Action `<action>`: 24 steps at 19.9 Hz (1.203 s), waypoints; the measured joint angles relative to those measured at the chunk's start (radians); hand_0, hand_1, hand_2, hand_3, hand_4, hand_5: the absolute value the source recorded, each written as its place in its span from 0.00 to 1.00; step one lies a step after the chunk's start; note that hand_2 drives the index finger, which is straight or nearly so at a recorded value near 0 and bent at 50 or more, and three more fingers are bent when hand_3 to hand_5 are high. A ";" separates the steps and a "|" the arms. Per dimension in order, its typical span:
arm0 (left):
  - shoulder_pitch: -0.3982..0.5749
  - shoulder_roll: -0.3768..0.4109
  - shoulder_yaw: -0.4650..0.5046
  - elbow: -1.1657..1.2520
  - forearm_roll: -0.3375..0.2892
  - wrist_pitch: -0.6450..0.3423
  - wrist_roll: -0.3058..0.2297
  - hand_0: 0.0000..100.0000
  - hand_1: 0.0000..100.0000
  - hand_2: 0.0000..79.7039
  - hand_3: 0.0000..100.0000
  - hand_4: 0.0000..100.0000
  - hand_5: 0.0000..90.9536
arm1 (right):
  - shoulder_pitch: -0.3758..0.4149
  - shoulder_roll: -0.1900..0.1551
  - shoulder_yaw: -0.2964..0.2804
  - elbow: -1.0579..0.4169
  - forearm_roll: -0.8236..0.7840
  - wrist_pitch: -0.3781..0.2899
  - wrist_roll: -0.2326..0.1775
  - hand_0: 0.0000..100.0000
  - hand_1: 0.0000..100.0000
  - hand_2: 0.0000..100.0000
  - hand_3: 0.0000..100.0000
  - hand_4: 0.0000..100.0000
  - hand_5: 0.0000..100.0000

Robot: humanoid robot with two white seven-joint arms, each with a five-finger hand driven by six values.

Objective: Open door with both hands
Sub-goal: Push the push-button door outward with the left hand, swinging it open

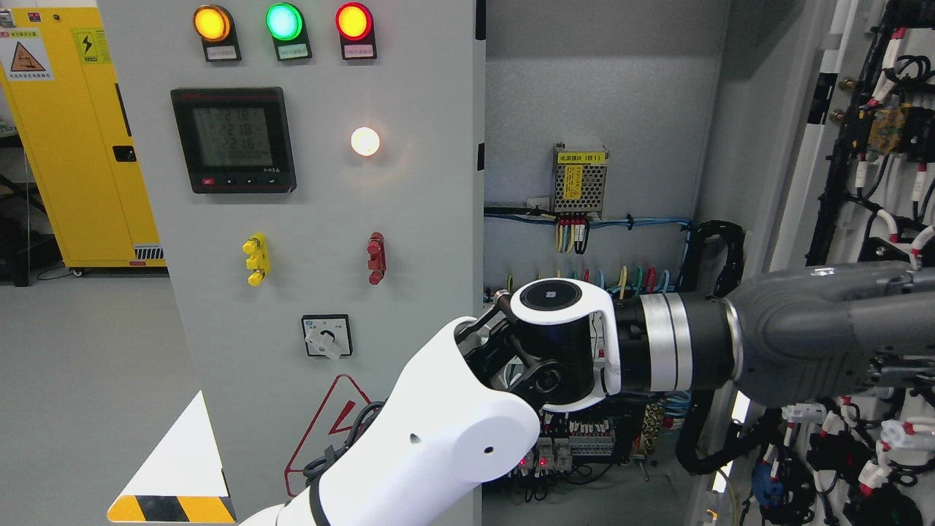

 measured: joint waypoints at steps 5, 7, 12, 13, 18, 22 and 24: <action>-0.014 -0.004 -0.046 0.021 0.011 -0.025 0.049 0.12 0.56 0.00 0.00 0.00 0.00 | 0.000 0.000 0.000 0.000 0.000 0.000 0.000 0.00 0.50 0.04 0.00 0.00 0.00; -0.017 -0.005 -0.055 0.025 0.012 -0.027 0.069 0.12 0.56 0.00 0.00 0.00 0.00 | 0.000 0.000 0.000 0.000 0.000 0.000 0.000 0.00 0.50 0.04 0.00 0.00 0.00; -0.018 0.002 -0.008 0.017 0.011 0.025 0.096 0.12 0.56 0.00 0.00 0.00 0.00 | 0.000 0.000 0.000 0.000 0.000 0.000 0.000 0.00 0.50 0.04 0.00 0.00 0.00; -0.018 0.009 0.005 0.013 0.010 0.033 0.097 0.12 0.56 0.00 0.00 0.00 0.00 | 0.000 0.000 -0.002 0.000 0.000 0.000 0.000 0.00 0.50 0.04 0.00 0.00 0.00; 0.040 0.067 0.059 -0.037 0.006 0.047 0.101 0.12 0.56 0.00 0.00 0.00 0.00 | 0.000 0.000 -0.014 0.000 0.000 -0.001 0.000 0.00 0.50 0.04 0.00 0.00 0.00; 0.164 0.128 0.088 -0.112 -0.059 0.048 0.101 0.12 0.56 0.00 0.00 0.00 0.00 | 0.000 0.000 -0.016 0.000 0.000 -0.001 0.000 0.00 0.50 0.04 0.00 0.00 0.00; 0.244 0.155 0.100 -0.150 -0.118 0.049 0.101 0.12 0.56 0.00 0.00 0.00 0.00 | 0.000 0.000 -0.018 0.000 0.000 -0.001 0.000 0.00 0.50 0.04 0.00 0.00 0.00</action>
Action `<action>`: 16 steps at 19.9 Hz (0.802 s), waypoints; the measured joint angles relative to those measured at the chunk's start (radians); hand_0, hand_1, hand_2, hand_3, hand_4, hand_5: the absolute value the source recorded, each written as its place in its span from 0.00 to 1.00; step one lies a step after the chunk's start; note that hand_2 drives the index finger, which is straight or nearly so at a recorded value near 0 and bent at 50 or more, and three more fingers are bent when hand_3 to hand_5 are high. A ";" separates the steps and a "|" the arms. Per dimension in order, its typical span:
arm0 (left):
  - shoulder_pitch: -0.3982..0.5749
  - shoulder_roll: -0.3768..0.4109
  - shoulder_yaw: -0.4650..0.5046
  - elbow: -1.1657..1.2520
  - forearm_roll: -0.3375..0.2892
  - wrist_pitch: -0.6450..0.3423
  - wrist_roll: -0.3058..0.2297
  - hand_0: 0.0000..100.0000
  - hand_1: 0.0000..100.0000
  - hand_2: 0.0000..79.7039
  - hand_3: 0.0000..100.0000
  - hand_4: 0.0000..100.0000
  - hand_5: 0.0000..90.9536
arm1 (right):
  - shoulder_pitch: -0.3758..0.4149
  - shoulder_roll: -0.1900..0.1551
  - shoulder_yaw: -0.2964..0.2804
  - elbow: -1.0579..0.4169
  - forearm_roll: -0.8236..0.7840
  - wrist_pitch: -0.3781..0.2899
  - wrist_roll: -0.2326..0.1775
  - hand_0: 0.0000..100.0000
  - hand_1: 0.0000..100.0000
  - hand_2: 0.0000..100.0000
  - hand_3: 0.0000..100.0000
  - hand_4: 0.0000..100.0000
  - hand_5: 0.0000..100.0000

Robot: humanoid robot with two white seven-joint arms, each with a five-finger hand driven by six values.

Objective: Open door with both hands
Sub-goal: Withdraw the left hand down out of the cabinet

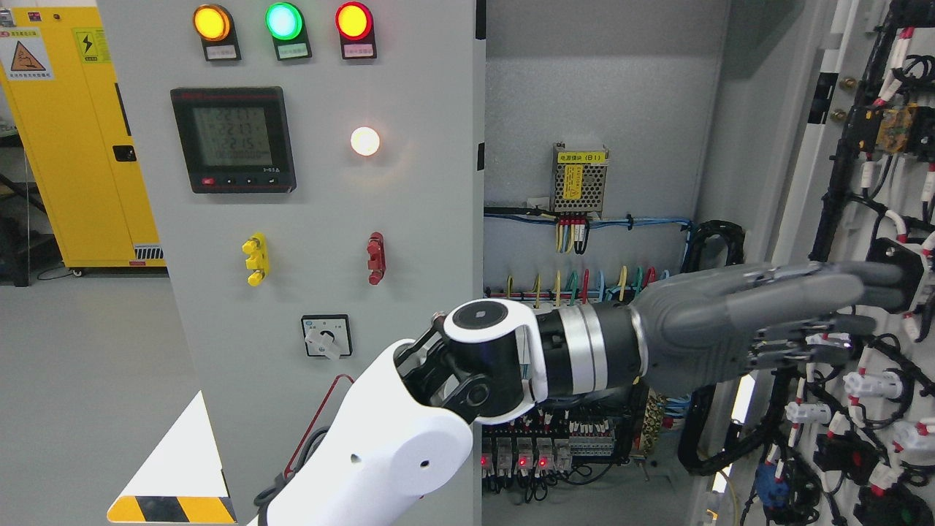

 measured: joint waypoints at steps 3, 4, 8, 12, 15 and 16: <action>0.144 0.040 0.017 -0.055 -0.085 0.002 0.000 0.12 0.56 0.00 0.00 0.00 0.00 | 0.000 0.000 -0.001 0.000 0.000 0.000 0.000 0.00 0.50 0.04 0.00 0.00 0.00; 0.193 0.051 0.025 -0.071 -0.111 0.000 0.001 0.12 0.56 0.00 0.00 0.00 0.00 | 0.000 0.000 -0.003 0.000 0.000 0.000 0.000 0.00 0.50 0.04 0.00 0.00 0.00; 0.408 0.090 0.057 -0.118 -0.186 -0.031 0.003 0.12 0.56 0.00 0.00 0.00 0.00 | 0.000 0.000 -0.004 0.000 0.000 0.000 0.000 0.00 0.50 0.04 0.00 0.00 0.00; 0.620 0.128 0.082 -0.139 -0.283 -0.143 -0.003 0.12 0.56 0.00 0.00 0.00 0.00 | 0.000 0.000 -0.006 0.000 0.000 0.000 0.000 0.00 0.50 0.04 0.00 0.00 0.00; 0.763 0.156 0.094 -0.118 -0.364 -0.289 -0.003 0.12 0.56 0.00 0.00 0.00 0.00 | 0.000 0.000 -0.001 0.000 0.000 0.000 0.000 0.00 0.50 0.04 0.00 0.00 0.00; 0.810 0.166 0.098 -0.103 -0.386 -0.337 -0.003 0.12 0.56 0.00 0.00 0.00 0.00 | 0.000 0.000 -0.001 0.000 0.000 0.001 0.000 0.00 0.50 0.04 0.00 0.00 0.00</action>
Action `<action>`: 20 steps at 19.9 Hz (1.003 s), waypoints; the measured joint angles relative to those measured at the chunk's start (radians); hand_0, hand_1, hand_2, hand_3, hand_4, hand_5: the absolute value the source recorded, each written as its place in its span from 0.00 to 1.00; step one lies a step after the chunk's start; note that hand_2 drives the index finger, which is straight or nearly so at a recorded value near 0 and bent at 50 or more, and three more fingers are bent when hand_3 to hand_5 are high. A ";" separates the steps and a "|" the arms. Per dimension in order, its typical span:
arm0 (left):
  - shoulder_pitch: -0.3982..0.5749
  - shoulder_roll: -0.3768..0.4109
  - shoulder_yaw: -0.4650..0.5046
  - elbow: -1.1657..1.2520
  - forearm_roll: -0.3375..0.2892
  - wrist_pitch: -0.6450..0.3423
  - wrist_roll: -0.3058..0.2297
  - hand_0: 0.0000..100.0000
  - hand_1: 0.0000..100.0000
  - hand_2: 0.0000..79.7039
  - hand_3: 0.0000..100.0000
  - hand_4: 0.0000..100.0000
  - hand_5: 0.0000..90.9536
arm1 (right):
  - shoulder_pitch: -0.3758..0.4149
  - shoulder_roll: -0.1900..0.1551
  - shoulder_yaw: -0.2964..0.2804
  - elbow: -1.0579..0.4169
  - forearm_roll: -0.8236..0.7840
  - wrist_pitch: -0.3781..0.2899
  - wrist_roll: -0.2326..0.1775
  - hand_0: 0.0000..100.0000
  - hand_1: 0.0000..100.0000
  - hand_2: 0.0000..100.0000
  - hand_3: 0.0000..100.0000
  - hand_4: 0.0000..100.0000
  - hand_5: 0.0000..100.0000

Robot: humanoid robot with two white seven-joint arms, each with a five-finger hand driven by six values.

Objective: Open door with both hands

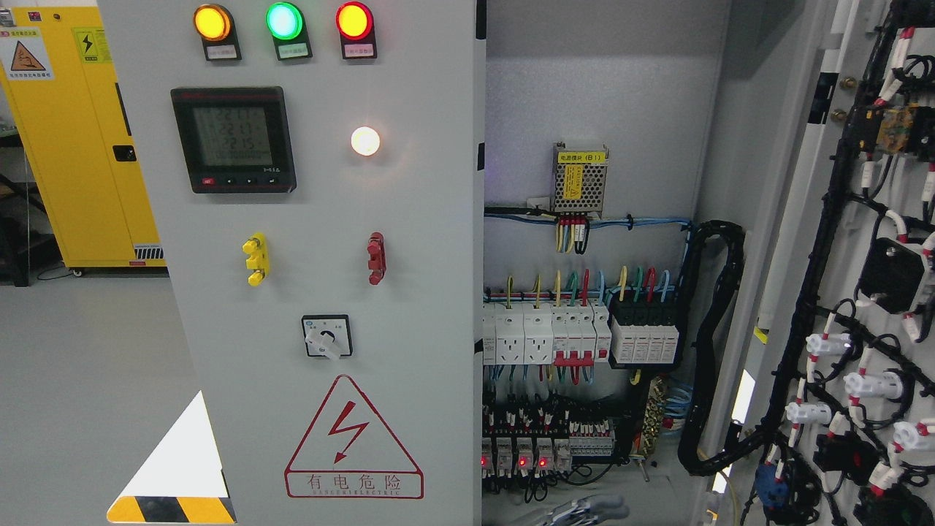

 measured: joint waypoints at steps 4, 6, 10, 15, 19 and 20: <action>0.138 0.027 0.013 0.098 -0.059 -0.156 -0.003 0.12 0.56 0.00 0.00 0.00 0.00 | 0.000 0.000 0.005 0.000 0.000 0.000 0.000 0.00 0.50 0.04 0.00 0.00 0.00; 0.179 0.037 0.018 0.176 -0.076 -0.240 0.000 0.12 0.56 0.00 0.00 0.00 0.00 | 0.000 0.000 0.007 0.000 0.000 0.000 0.000 0.00 0.50 0.04 0.00 0.00 0.00; 0.228 0.045 0.027 0.384 -0.095 -0.372 0.005 0.12 0.56 0.00 0.00 0.00 0.00 | 0.000 0.000 0.011 0.000 0.000 0.000 0.000 0.00 0.50 0.04 0.00 0.00 0.00; 0.233 0.006 0.055 0.702 -0.105 -0.422 -0.003 0.12 0.56 0.00 0.00 0.00 0.00 | 0.000 0.000 0.014 0.000 0.000 0.000 0.000 0.00 0.50 0.04 0.00 0.00 0.00; 0.225 -0.027 0.084 0.952 -0.110 -0.424 -0.018 0.12 0.56 0.00 0.00 0.00 0.00 | 0.000 0.000 0.016 0.000 0.000 0.000 0.000 0.00 0.50 0.04 0.00 0.00 0.00; 0.225 -0.036 0.089 1.009 -0.111 -0.424 -0.015 0.12 0.56 0.00 0.00 0.00 0.00 | 0.000 0.000 0.016 0.000 0.000 0.000 0.000 0.00 0.50 0.04 0.00 0.00 0.00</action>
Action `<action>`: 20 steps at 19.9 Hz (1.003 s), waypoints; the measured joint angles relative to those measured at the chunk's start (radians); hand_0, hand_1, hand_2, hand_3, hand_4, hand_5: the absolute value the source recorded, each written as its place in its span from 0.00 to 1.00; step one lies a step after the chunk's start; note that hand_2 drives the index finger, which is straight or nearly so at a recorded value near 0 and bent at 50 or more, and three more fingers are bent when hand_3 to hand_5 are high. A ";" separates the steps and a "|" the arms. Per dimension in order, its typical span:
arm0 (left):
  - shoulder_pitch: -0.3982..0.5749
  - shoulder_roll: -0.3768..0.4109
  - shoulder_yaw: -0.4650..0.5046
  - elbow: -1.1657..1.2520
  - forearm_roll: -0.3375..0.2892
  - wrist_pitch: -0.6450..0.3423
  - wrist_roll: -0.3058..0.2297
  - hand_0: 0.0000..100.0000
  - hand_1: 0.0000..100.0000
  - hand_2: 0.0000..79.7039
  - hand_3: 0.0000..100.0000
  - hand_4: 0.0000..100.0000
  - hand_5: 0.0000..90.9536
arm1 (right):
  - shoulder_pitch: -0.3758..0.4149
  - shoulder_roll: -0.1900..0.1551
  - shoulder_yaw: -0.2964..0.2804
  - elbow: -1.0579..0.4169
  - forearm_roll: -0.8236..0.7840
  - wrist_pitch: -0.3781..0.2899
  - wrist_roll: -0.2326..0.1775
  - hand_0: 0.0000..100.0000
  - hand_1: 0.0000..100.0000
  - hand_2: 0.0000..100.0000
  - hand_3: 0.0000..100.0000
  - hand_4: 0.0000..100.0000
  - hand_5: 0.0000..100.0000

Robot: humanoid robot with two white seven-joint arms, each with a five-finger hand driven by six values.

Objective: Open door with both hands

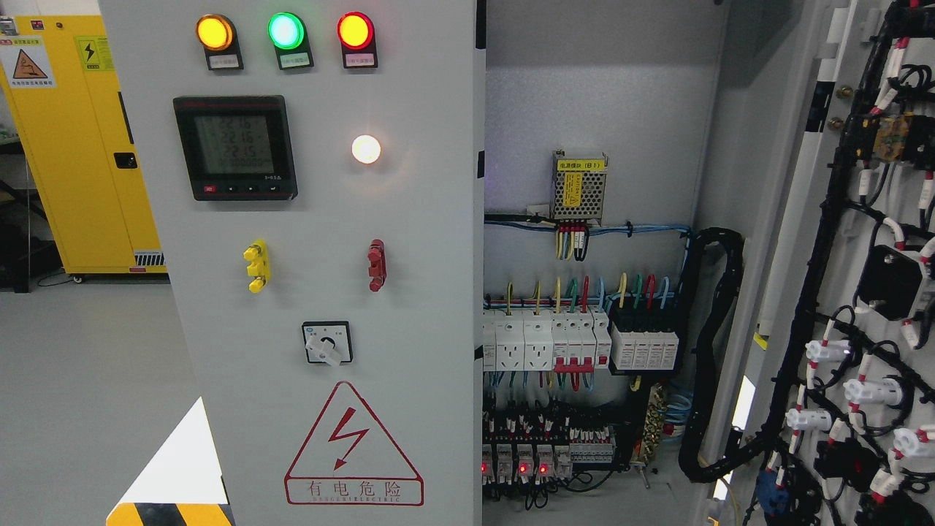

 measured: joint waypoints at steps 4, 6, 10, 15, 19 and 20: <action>-0.002 -0.033 0.018 0.209 -0.002 0.001 0.142 0.12 0.56 0.00 0.00 0.00 0.00 | 0.000 0.000 0.001 0.000 0.000 0.000 0.000 0.00 0.50 0.04 0.00 0.00 0.00; 0.000 -0.045 0.025 0.291 -0.002 0.021 0.248 0.12 0.56 0.00 0.00 0.00 0.00 | 0.000 0.000 0.001 -0.002 0.000 0.000 0.000 0.00 0.50 0.04 0.00 0.00 0.00; 0.002 -0.064 0.037 0.418 -0.002 0.070 0.343 0.12 0.56 0.00 0.00 0.00 0.00 | 0.024 0.000 0.002 -0.042 0.001 -0.003 0.000 0.00 0.50 0.04 0.00 0.00 0.00; 0.003 -0.080 0.045 0.521 -0.002 0.133 0.368 0.12 0.56 0.00 0.00 0.00 0.00 | 0.095 0.002 0.002 -0.202 0.003 -0.007 0.000 0.00 0.50 0.04 0.00 0.00 0.00; 0.003 -0.088 0.049 0.576 -0.002 0.143 0.372 0.12 0.56 0.00 0.00 0.00 0.00 | 0.156 0.013 0.000 -0.389 0.001 -0.007 0.000 0.00 0.50 0.04 0.00 0.00 0.00; 0.003 -0.090 0.050 0.587 -0.002 0.145 0.372 0.12 0.56 0.00 0.00 0.00 0.00 | 0.168 0.016 0.001 -0.448 0.000 -0.007 -0.001 0.00 0.50 0.04 0.00 0.00 0.00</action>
